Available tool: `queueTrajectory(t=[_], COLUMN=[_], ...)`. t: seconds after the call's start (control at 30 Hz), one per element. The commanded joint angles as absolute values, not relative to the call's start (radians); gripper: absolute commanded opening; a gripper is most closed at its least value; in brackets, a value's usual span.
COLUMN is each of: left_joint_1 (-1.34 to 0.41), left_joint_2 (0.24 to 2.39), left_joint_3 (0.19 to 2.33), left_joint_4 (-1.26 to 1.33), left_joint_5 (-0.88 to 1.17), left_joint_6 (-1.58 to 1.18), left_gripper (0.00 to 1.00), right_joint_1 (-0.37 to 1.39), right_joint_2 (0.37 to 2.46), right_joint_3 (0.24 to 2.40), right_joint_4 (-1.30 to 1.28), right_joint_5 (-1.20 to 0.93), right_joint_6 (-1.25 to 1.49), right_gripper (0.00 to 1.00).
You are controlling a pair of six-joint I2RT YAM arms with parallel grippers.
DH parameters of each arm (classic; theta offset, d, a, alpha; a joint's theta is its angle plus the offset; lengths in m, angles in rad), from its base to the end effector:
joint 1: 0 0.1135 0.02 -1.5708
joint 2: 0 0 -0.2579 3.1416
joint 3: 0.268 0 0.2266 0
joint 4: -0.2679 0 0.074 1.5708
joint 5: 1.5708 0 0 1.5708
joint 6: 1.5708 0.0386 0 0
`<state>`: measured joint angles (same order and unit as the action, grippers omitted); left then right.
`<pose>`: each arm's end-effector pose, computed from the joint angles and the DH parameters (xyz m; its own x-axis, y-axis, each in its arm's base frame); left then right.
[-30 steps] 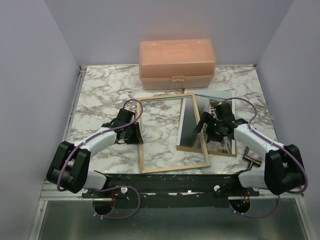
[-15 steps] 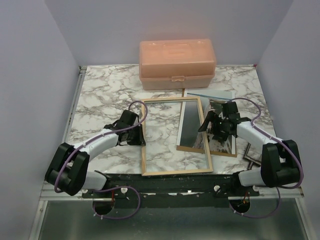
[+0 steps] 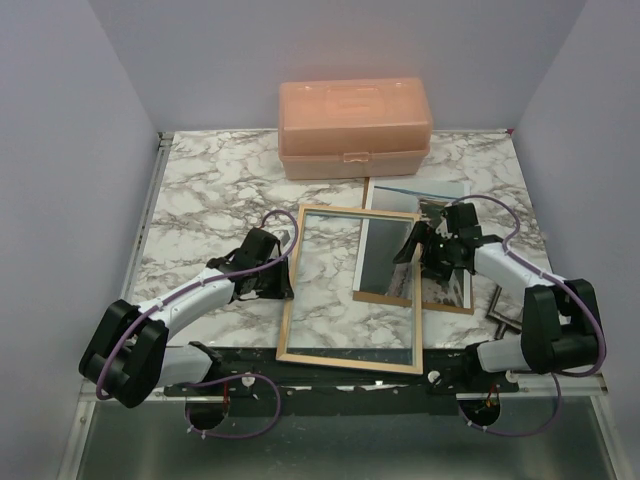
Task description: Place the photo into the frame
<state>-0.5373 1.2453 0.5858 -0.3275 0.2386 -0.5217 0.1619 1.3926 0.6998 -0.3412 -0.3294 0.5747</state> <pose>0.1744 -0.1145 0.1784 -0.9250 -0.0125 -0.3797 0.1710 0.8787 -0.4457 0.2322 0.0506 0.1790 -0.8835 0.3769 -0.2782 0.1959 0.8367 0.5113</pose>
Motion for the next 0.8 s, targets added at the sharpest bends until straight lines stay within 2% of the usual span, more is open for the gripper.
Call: queueTrajectory(t=[0.0, 0.23, 0.53, 0.77], left_joint_1=[-0.541, -0.541, -0.541, -0.541], left_joint_2=[1.244, 1.262, 1.273, 1.273], left_joint_3=[0.578, 0.577, 0.585, 0.584], left_joint_4=[-0.301, -0.313, -0.320, -0.321], left_joint_5=[0.245, 0.199, 0.188, 0.189], left_joint_6=[-0.542, -0.552, -0.548, -0.546], left_gripper=[0.00, 0.00, 0.00, 0.00], right_joint_1=[0.158, 0.158, 0.158, 0.158], right_joint_2=[1.344, 1.276, 1.237, 1.327], right_joint_3=[0.686, 0.718, 0.690, 0.671], right_joint_4=[-0.333, -0.434, -0.339, -0.292], right_joint_5=[-0.377, -0.236, -0.396, -0.376], right_joint_6=[0.580, 0.568, 0.568, 0.575], right_gripper=[0.95, 0.97, 0.96, 0.96])
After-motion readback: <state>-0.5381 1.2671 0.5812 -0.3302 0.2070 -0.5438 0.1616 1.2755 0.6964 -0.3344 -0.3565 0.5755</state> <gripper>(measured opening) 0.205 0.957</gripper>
